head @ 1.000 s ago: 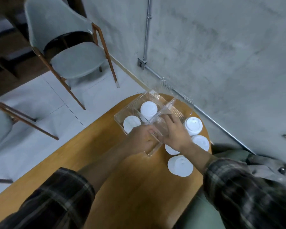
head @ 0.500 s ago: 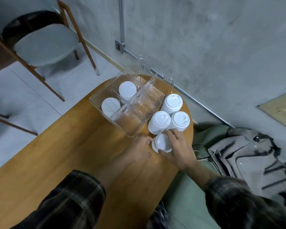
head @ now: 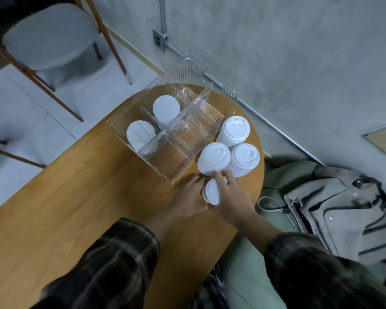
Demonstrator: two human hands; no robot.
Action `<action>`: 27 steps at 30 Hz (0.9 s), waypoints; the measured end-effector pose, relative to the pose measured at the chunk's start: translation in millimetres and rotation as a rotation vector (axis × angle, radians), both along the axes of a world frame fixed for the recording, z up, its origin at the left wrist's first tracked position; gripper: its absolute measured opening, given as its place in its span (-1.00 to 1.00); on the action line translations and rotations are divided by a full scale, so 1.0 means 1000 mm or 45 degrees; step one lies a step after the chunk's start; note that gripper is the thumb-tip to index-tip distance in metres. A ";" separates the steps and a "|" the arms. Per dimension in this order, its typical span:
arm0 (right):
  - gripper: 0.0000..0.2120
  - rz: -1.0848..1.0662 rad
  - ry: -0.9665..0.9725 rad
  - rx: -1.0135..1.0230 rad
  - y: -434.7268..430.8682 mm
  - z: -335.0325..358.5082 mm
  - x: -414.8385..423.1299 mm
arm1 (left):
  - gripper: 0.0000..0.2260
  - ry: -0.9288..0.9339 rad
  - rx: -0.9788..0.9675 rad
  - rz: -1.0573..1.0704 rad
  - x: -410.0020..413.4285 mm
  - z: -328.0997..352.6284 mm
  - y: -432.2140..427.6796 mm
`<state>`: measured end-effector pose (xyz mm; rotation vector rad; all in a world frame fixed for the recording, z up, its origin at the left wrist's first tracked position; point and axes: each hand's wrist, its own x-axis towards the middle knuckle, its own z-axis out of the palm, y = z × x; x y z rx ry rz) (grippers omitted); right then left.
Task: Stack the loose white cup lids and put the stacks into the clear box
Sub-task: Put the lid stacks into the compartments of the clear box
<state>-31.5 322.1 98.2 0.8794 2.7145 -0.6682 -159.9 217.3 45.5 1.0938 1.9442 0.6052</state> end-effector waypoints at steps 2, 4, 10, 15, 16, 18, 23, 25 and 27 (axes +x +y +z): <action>-0.07 0.014 0.017 -0.004 0.001 -0.004 0.001 | -0.23 0.065 0.000 -0.017 0.002 -0.005 0.003; -0.07 0.016 0.024 -0.013 0.002 -0.009 0.002 | -0.25 0.098 0.001 -0.029 0.002 -0.009 0.006; -0.08 0.040 0.023 -0.052 0.009 -0.014 0.001 | -0.30 0.145 0.026 0.006 0.001 -0.012 0.012; -0.01 0.103 0.050 -0.095 0.009 -0.004 0.006 | -0.26 0.163 0.055 -0.053 -0.001 -0.005 0.002; -0.02 0.110 0.052 -0.112 0.008 0.001 0.007 | -0.27 0.161 0.051 -0.074 -0.001 -0.002 -0.001; -0.05 0.126 0.069 -0.131 0.008 0.013 0.007 | -0.29 0.140 0.059 -0.093 -0.004 0.007 -0.003; -0.16 0.085 0.108 -0.169 0.007 0.053 0.001 | -0.39 0.175 0.108 -0.121 -0.016 0.038 -0.006; -0.16 0.074 0.102 -0.165 0.011 0.069 -0.004 | -0.42 0.223 0.152 -0.125 -0.023 0.055 -0.003; -0.14 0.080 0.107 -0.133 0.016 0.084 -0.010 | -0.42 0.270 0.178 -0.140 -0.032 0.072 0.002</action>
